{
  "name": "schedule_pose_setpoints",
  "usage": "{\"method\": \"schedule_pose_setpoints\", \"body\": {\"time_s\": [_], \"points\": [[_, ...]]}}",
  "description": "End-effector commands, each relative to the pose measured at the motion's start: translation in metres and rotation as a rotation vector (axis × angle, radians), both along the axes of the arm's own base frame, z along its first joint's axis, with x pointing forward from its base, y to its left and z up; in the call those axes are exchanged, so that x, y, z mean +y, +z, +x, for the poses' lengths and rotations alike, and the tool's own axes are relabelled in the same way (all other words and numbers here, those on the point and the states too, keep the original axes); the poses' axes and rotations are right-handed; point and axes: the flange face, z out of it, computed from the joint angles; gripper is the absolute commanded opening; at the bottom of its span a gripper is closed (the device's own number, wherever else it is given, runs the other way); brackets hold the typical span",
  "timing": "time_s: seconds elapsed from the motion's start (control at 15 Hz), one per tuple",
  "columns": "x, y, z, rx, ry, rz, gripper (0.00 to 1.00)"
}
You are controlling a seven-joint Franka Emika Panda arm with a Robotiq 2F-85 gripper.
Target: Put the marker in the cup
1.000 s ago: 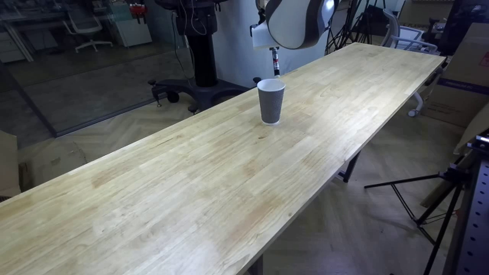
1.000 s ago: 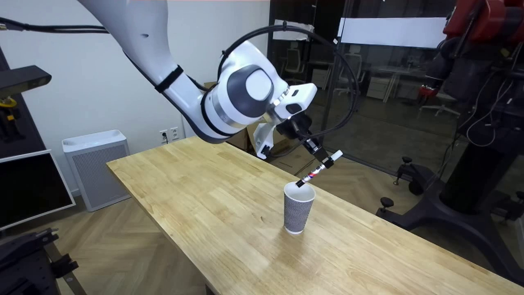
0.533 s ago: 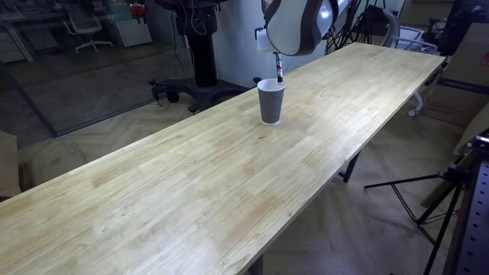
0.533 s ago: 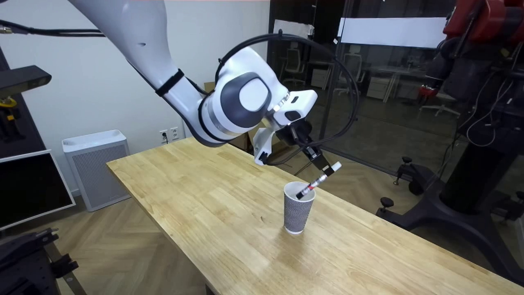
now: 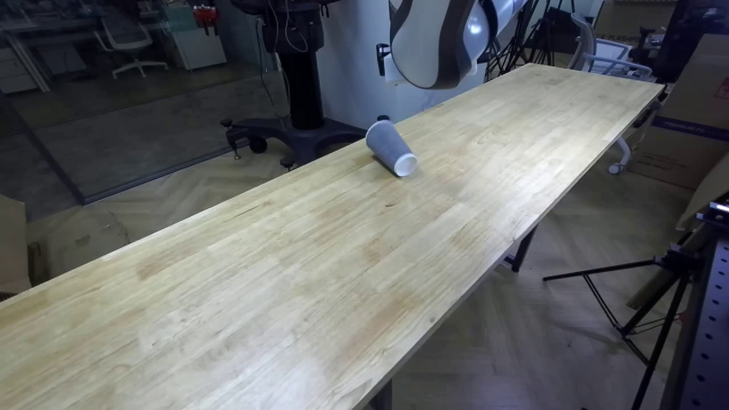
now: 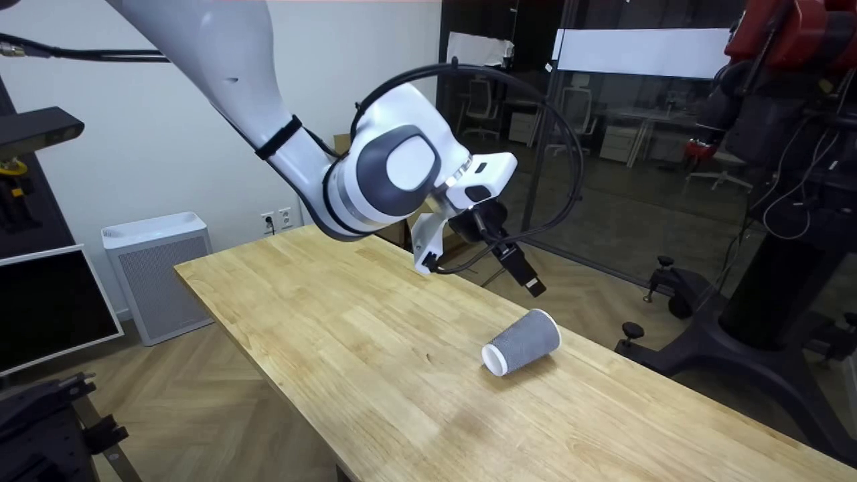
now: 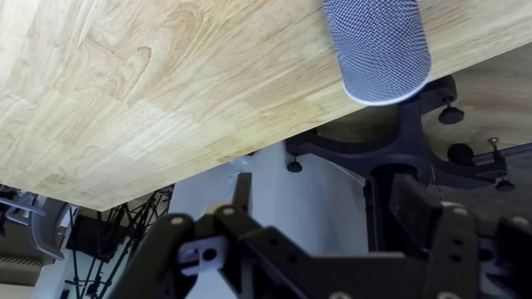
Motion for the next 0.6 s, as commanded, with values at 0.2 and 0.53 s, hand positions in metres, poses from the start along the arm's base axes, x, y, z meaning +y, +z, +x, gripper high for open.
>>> {"method": "schedule_pose_setpoints", "body": {"time_s": [0.2,0.53], "points": [[-0.0009,-0.0006,-0.0008,0.035,0.010,0.060,1.00],[-0.0002,-0.0051,-0.0045,0.090,0.037,0.142,1.00]]}}
